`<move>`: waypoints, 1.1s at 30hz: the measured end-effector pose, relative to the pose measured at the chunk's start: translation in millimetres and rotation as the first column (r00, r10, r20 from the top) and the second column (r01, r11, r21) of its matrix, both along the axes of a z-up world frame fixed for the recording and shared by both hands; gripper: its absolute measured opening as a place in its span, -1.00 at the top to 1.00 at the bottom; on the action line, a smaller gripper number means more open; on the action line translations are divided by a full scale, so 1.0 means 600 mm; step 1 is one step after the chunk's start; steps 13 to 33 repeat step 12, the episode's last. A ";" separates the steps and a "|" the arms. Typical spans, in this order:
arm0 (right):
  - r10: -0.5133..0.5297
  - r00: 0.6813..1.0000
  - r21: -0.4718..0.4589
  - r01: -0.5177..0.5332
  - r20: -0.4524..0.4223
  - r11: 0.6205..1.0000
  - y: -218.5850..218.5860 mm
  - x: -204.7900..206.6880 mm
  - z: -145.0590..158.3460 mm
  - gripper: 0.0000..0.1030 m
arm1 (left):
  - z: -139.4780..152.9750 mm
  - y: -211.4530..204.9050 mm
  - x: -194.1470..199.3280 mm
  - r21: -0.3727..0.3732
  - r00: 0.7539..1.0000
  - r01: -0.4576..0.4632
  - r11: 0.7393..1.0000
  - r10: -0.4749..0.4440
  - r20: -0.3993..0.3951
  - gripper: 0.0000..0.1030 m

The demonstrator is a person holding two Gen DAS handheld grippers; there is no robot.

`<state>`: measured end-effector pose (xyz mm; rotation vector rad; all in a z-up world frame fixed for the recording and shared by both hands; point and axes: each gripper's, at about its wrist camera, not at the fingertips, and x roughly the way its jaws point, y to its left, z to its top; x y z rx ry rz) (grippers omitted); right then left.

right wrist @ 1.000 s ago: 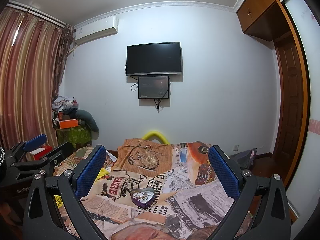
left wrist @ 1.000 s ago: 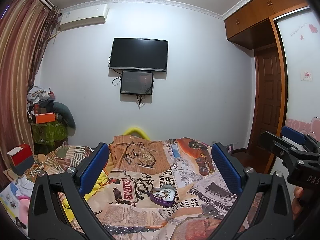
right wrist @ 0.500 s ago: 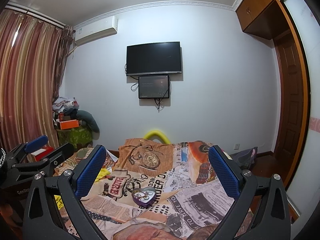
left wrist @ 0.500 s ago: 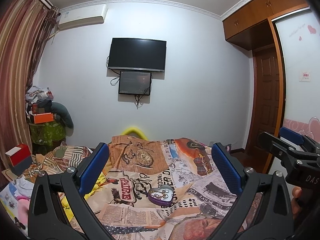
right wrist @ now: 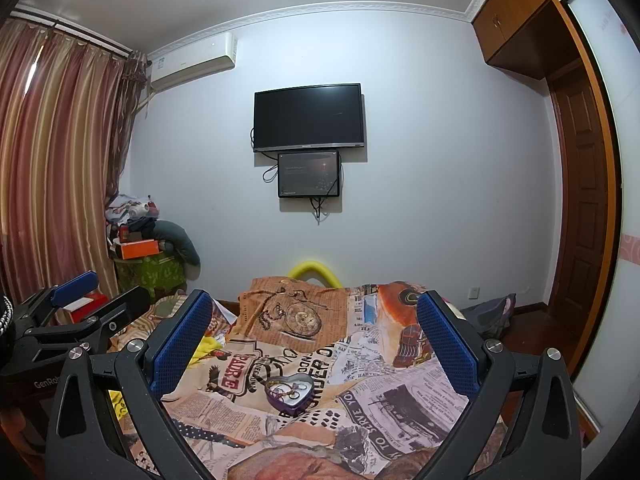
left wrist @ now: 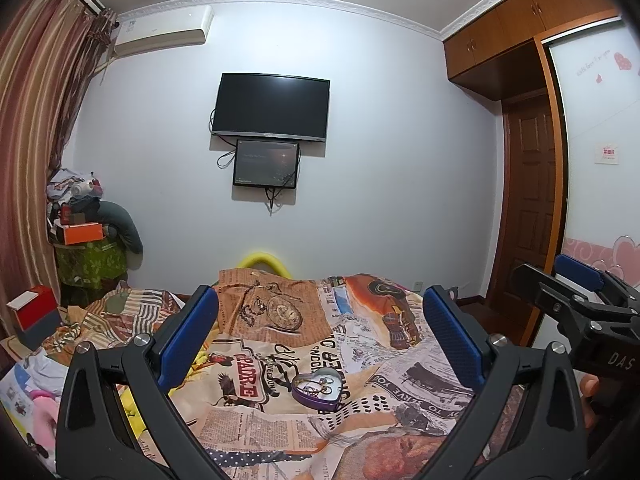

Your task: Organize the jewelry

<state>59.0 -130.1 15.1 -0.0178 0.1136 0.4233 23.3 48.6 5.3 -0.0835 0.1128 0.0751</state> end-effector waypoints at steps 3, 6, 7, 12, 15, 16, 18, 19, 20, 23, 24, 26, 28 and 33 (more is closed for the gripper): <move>-0.001 1.000 0.000 0.001 -0.001 1.000 0.000 0.000 0.000 -0.97 | 0.000 -0.002 0.002 0.001 1.000 0.001 1.000 -0.001 -0.002 -0.99; -0.001 1.000 -0.001 0.001 -0.004 1.000 0.001 0.000 0.000 -0.97 | -0.002 0.000 0.002 0.003 1.000 -0.008 1.000 0.008 0.001 -0.99; -0.001 1.000 -0.001 0.001 -0.006 1.000 0.001 0.000 -0.001 -0.97 | -0.003 0.001 0.003 0.001 1.000 -0.008 1.000 0.008 -0.001 -0.99; 0.000 1.000 -0.004 0.000 -0.012 1.000 0.003 0.002 -0.005 -0.97 | -0.007 0.003 0.007 -0.004 1.000 0.007 1.000 -0.007 -0.010 -0.99; 0.000 1.000 -0.004 0.000 -0.012 1.000 0.003 0.002 -0.005 -0.97 | -0.007 0.003 0.007 -0.004 1.000 0.007 1.000 -0.007 -0.010 -0.99; 0.000 1.000 -0.004 0.000 -0.012 1.000 0.003 0.002 -0.005 -0.97 | -0.007 0.003 0.007 -0.004 1.000 0.007 1.000 -0.007 -0.010 -0.99; 0.000 1.000 -0.004 0.000 -0.012 1.000 0.003 0.002 -0.005 -0.97 | -0.007 0.003 0.007 -0.004 1.000 0.007 1.000 -0.007 -0.010 -0.99; 0.000 1.000 -0.004 0.000 -0.012 1.000 0.003 0.002 -0.005 -0.97 | -0.007 0.003 0.007 -0.004 1.000 0.007 1.000 -0.007 -0.010 -0.99; 0.000 1.000 -0.004 0.000 -0.012 1.000 0.003 0.002 -0.005 -0.97 | -0.007 0.003 0.007 -0.004 1.000 0.007 1.000 -0.007 -0.010 -0.99; 0.000 1.000 -0.004 0.000 -0.012 1.000 0.003 0.002 -0.005 -0.97 | -0.007 0.003 0.007 -0.004 1.000 0.007 1.000 -0.007 -0.010 -0.99; 0.000 1.000 -0.004 0.000 -0.012 1.000 0.003 0.002 -0.005 -0.97 | -0.007 0.003 0.007 -0.004 1.000 0.007 1.000 -0.007 -0.010 -0.99; 0.000 1.000 -0.004 0.000 -0.012 1.000 0.003 0.002 -0.005 -0.97 | -0.007 0.003 0.007 -0.004 1.000 0.007 1.000 -0.007 -0.010 -0.99; 0.000 1.000 -0.004 0.000 -0.012 1.000 0.003 0.002 -0.005 -0.97 | -0.007 0.003 0.007 -0.004 1.000 0.007 1.000 -0.007 -0.010 -0.99; 0.000 1.000 -0.004 0.000 -0.012 1.000 0.003 0.002 -0.005 -0.97 | -0.007 0.003 0.007 -0.004 1.000 0.007 1.000 -0.007 -0.010 -0.99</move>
